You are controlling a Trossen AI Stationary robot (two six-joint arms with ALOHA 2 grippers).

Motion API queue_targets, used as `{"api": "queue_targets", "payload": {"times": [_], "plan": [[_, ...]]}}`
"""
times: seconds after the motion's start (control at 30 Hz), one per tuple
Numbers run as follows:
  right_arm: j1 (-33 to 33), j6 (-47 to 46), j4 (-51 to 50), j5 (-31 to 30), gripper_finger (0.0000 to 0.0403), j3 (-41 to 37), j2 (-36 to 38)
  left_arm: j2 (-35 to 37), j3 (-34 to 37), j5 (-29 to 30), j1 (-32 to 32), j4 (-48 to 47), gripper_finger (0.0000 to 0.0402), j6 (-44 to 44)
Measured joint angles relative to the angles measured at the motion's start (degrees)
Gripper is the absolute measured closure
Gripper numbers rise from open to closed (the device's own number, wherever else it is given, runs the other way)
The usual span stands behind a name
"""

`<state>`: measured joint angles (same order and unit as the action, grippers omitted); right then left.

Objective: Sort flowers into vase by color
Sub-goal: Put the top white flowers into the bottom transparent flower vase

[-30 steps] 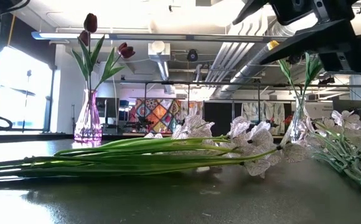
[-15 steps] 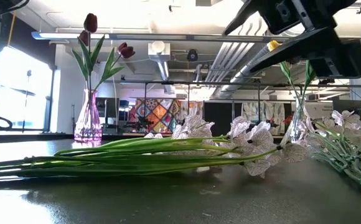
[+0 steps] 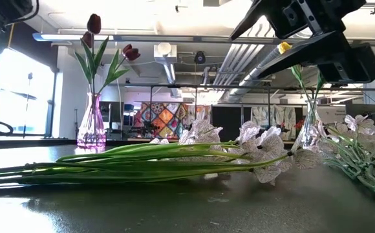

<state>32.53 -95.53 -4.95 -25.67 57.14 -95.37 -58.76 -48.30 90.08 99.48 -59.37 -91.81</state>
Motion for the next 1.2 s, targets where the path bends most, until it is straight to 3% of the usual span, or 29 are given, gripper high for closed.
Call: {"api": "queue_targets", "payload": {"times": [0.47, 0.7, 0.97, 1.2], "plan": [[-0.6, 0.0, -1.3, 1.9, 0.0209, 0.0, 0.0, -5.0, -0.3, -0.1, -3.0, 17.6, 0.0401, 17.5], [-1.4, 0.8, -1.2, 3.5, 0.0209, 0.0, 0.0, -10.4, -0.3, -4.1, -5.4, 17.3, 0.0401, 17.3], [-1.4, 0.9, -1.2, 4.7, 0.0209, 0.0, 0.0, -12.6, -0.3, -4.8, -5.3, 17.3, 0.0401, 14.2], [-1.4, 0.9, -1.2, 5.1, 0.0209, 0.0, 0.0, -14.3, -0.3, -11.9, -5.3, 17.2, 0.0371, 16.2]]}}
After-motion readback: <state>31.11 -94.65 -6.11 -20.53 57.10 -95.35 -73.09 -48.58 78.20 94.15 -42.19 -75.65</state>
